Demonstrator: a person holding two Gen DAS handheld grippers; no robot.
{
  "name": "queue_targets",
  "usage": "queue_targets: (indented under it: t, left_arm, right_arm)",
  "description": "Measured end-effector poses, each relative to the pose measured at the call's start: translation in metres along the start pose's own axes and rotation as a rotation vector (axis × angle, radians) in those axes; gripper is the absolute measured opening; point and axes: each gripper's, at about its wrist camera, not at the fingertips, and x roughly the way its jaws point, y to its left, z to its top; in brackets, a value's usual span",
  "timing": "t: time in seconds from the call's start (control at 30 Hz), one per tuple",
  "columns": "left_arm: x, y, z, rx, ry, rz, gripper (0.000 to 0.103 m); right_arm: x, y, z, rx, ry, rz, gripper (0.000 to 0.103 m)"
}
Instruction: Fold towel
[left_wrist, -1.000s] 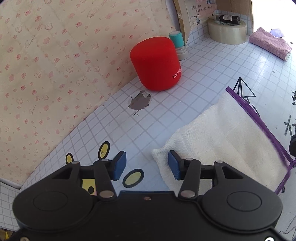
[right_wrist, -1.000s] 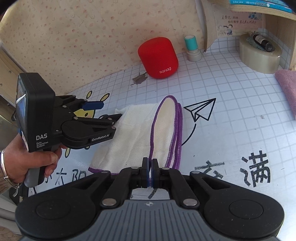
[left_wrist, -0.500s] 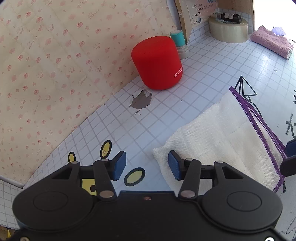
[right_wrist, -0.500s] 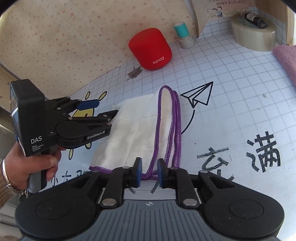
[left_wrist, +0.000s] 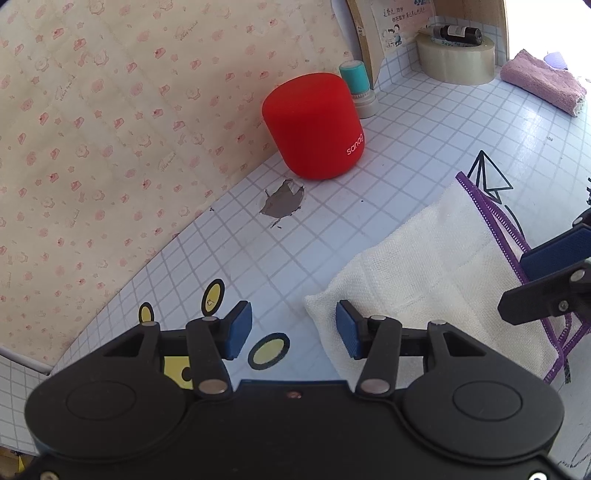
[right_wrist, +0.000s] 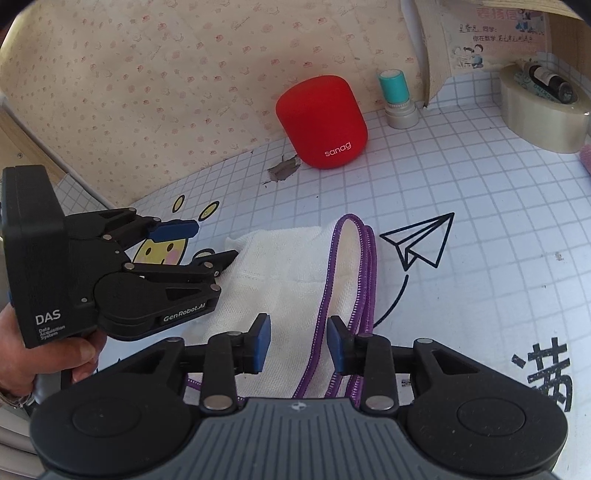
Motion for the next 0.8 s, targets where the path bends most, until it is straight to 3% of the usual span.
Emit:
queue_targets:
  t: [0.17, 0.37, 0.6, 0.8]
  left_arm:
    - [-0.002, -0.001, 0.000, -0.004, 0.000, 0.000, 0.052]
    - [-0.002, -0.002, 0.000, -0.009, 0.006, 0.002, 0.052]
    - [-0.003, -0.003, 0.000, -0.011, 0.010, 0.003, 0.052]
    - [-0.002, -0.004, 0.000, -0.012, 0.013, 0.006, 0.052]
  right_arm:
    - [-0.001, 0.000, 0.000, 0.006, 0.017, 0.034, 0.032]
    - [-0.006, 0.000, 0.000, 0.027, 0.046, 0.139, 0.033]
    - [-0.005, -0.009, -0.008, 0.041, 0.051, 0.079, 0.032]
    - [-0.005, -0.012, -0.015, 0.068, 0.079, 0.136, 0.033]
